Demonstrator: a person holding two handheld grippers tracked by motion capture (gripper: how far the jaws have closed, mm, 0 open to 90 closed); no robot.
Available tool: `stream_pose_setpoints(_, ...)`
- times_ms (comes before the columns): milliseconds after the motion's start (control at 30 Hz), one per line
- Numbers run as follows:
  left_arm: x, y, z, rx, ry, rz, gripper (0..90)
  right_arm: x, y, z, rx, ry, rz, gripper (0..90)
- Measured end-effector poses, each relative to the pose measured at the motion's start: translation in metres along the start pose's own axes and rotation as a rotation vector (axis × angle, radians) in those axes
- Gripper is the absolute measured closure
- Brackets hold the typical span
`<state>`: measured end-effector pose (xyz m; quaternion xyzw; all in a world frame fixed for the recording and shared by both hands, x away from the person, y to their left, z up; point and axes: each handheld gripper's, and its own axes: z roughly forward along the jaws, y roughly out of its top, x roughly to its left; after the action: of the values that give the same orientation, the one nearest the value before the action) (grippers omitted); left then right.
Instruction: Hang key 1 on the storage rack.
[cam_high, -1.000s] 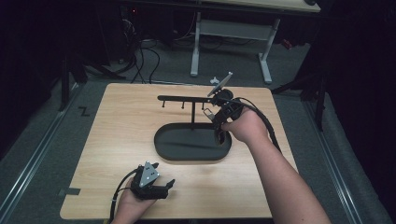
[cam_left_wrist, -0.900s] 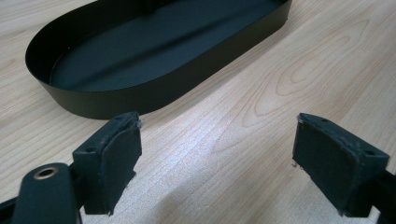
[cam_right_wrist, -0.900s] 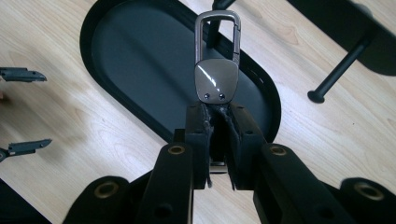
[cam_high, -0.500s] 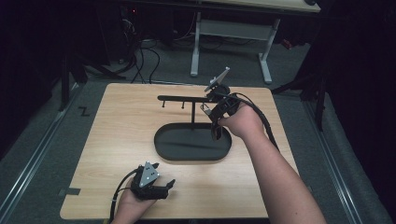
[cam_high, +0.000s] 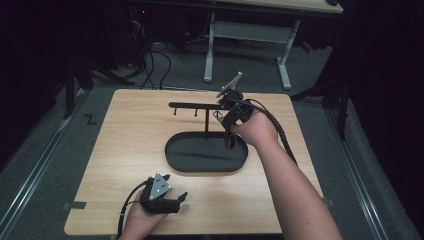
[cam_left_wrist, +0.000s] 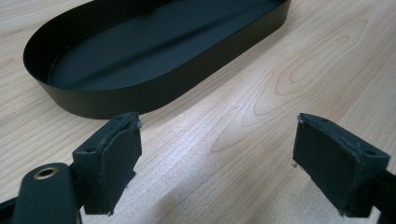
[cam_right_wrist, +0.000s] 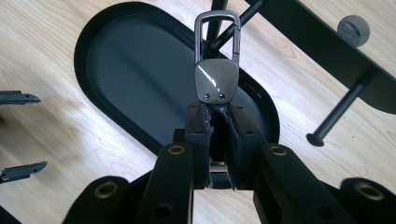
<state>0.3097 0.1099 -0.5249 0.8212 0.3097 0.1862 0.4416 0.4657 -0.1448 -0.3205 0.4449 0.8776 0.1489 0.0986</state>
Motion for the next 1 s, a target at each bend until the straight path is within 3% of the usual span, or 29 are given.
stream_pose_setpoints(600, 0.001, -0.001, 0.001, 0.006, -0.006, -0.002, 15.9, -0.002, 0.003, 0.026, 0.007, -0.018, 0.027, 80.5)
stream_pose_setpoints(1000, 0.0, -0.001, 0.001, 0.009, -0.013, -0.001, 15.9, -0.004, 0.009, 0.036, -0.024, -0.066, 0.047, 79.6)
